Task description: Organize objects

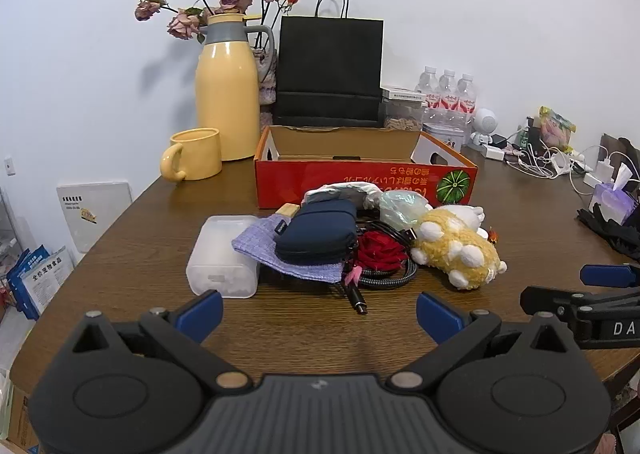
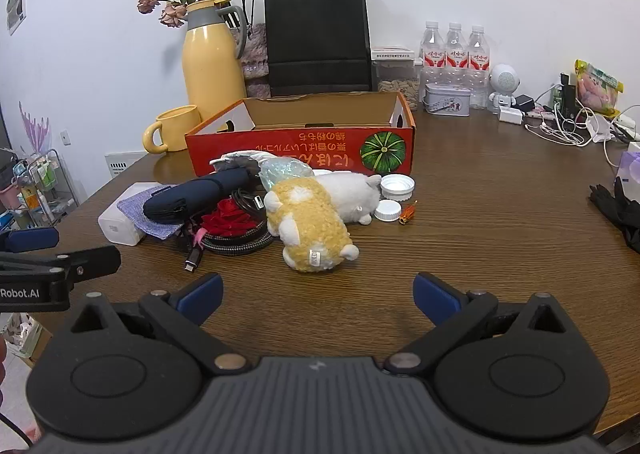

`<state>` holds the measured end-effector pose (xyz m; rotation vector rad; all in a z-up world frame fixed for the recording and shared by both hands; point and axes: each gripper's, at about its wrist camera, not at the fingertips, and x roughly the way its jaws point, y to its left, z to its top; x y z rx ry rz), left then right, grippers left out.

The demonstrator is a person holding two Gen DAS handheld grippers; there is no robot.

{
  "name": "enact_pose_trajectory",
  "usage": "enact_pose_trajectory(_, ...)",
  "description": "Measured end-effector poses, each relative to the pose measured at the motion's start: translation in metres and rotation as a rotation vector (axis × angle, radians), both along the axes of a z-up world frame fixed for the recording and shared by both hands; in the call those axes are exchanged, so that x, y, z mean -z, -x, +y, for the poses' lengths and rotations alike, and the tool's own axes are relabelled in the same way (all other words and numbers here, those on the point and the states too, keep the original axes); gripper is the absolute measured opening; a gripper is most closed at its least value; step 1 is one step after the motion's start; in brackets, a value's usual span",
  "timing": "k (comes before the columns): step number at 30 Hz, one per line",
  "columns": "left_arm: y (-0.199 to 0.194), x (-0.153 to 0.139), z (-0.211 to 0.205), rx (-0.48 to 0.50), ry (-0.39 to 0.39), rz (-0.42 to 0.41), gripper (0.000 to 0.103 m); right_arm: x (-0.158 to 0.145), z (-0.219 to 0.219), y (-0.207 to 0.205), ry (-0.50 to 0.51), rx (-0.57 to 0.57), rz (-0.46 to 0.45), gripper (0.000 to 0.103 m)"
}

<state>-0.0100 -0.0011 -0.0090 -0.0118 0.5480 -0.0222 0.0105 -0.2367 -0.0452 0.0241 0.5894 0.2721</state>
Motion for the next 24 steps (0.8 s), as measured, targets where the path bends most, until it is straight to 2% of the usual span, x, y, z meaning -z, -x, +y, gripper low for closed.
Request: enact_pose_trajectory(24, 0.0017, 0.0025, 0.0007, -0.003, 0.001, 0.007, 0.103, 0.0005, 0.0001, 0.0000, 0.001, -0.001, 0.001, 0.103)
